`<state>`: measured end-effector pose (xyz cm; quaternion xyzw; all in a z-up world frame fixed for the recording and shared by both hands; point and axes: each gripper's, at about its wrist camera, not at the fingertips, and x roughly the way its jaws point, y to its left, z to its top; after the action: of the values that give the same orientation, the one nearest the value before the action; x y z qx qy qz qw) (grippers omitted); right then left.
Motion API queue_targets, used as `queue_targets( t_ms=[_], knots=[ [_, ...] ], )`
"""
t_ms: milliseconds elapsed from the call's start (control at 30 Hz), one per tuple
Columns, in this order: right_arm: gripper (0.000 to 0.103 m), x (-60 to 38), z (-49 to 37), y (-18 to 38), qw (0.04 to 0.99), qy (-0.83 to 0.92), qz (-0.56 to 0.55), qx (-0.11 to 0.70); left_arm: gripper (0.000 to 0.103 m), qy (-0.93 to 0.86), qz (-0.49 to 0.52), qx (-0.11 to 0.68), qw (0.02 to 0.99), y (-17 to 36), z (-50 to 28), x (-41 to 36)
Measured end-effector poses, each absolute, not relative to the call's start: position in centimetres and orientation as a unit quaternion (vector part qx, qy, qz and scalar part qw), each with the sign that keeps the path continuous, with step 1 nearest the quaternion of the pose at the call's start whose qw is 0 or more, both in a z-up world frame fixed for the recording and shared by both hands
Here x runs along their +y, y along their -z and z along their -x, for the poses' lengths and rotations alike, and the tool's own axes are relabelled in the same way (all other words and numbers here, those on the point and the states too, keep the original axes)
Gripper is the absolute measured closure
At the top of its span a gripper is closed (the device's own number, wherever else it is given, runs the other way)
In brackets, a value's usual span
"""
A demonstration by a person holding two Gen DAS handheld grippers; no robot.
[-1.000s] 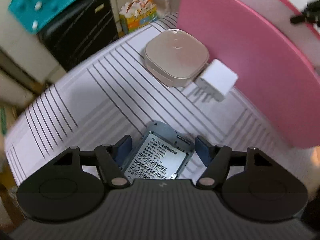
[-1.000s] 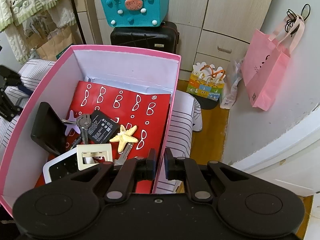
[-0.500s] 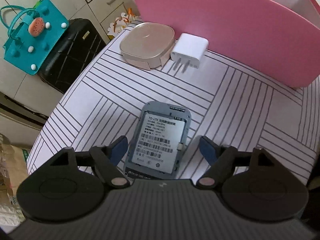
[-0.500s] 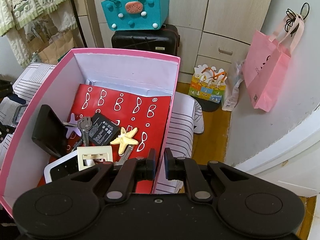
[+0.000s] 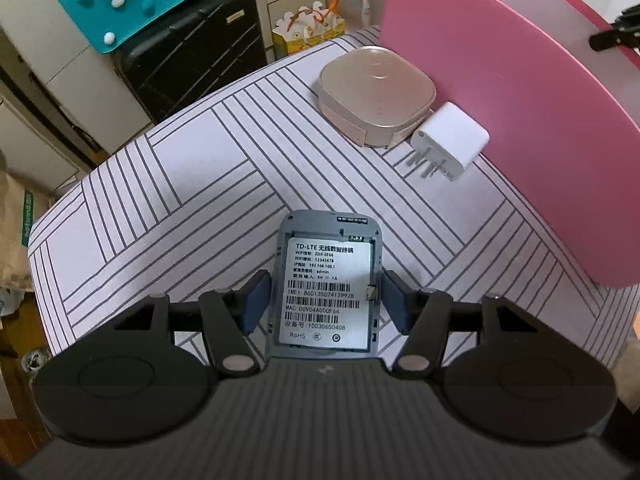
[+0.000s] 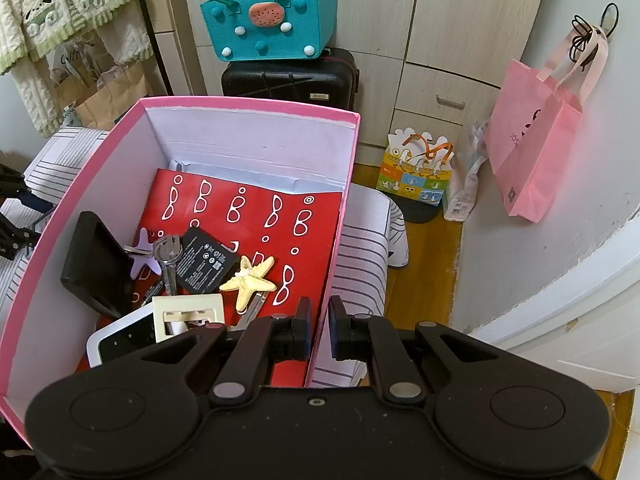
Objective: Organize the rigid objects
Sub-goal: 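Carry the grey pocket wifi device into the pink box and release it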
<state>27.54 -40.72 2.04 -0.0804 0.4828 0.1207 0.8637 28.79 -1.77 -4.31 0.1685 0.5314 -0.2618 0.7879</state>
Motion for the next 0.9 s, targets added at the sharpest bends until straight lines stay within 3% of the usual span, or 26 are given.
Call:
queue_targets(
  t_ms=[100,200,433,900],
  knots=[
    [0.089,-40.7,-27.5,-2.0,0.865,-0.12,0.08,0.481,0.038,0.255,-0.18,0.52,0.795,4.6,-28.5,-2.2],
    [0.088,-40.7,-27.5,-2.0,0.865,-0.121,0.081,0.48,0.045,0.26,-0.179,0.513,0.798,4.5,-28.1,-2.1],
    [0.088,-40.7,-27.6,-1.9,0.865,-0.124,0.086,0.479,0.045,0.262,-0.168,0.51,0.802,3.7,-27.1,-1.7],
    [0.092,-41.1,-27.6,-1.7,0.864,-0.139,0.09,0.475,0.046,0.305,-0.136,0.381,0.862,-7.6,-24.0,-3.9]
  ],
)
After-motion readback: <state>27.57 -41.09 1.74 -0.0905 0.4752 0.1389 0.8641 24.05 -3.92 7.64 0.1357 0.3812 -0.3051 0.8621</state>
